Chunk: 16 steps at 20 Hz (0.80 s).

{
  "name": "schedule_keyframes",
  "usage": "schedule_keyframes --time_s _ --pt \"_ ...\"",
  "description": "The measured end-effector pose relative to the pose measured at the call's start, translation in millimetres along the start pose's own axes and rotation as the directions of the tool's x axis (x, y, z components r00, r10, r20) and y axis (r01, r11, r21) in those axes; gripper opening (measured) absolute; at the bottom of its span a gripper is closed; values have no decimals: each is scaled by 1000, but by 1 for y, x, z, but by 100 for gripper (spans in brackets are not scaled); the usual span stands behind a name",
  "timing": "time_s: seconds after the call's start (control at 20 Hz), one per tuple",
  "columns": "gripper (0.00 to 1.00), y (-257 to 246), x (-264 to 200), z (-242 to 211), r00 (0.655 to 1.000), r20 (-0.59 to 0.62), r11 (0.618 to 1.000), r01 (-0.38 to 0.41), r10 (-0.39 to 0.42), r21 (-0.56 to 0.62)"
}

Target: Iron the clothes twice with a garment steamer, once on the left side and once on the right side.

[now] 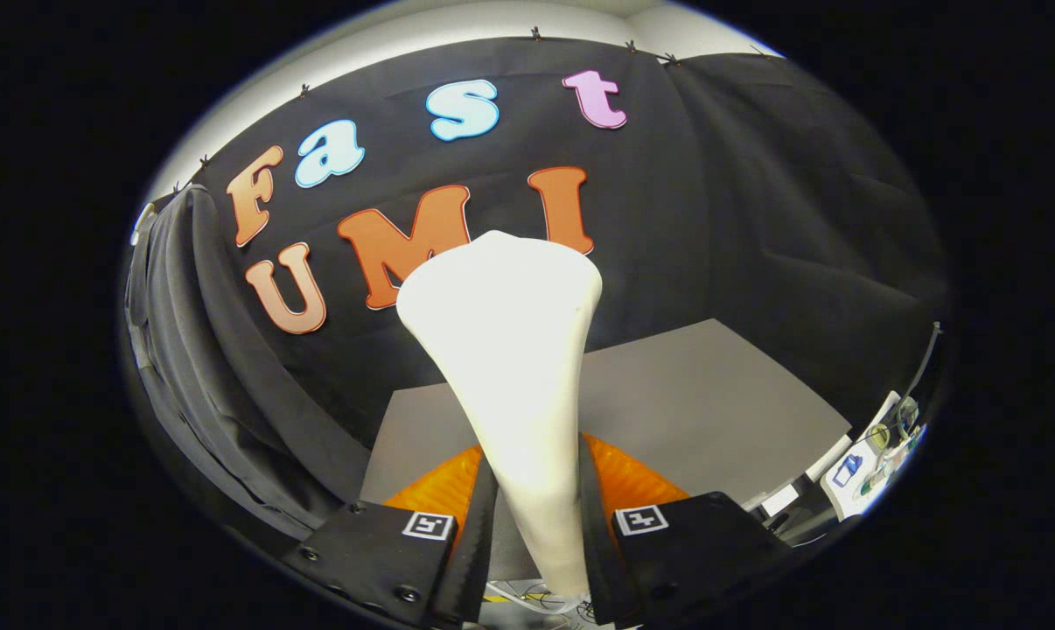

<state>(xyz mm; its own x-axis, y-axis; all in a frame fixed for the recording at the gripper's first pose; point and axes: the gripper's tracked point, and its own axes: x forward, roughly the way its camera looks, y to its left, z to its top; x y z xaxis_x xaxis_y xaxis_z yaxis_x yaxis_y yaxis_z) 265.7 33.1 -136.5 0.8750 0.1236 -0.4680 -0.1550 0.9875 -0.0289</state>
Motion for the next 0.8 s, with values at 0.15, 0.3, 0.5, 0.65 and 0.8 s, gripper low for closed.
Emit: schedule_keyframes --time_s 0.15,0.3,0.5,0.65,0.8 --pt "53 17 -31 -13 1000 10 999 16 -17 35" --pt "53 38 -59 -24 998 36 997 59 -61 51" --pt "53 72 -95 -32 992 79 992 91 -98 90" --pt "53 97 -118 -39 986 111 988 112 -123 103" --pt "53 124 -136 -39 981 129 987 134 -145 90"
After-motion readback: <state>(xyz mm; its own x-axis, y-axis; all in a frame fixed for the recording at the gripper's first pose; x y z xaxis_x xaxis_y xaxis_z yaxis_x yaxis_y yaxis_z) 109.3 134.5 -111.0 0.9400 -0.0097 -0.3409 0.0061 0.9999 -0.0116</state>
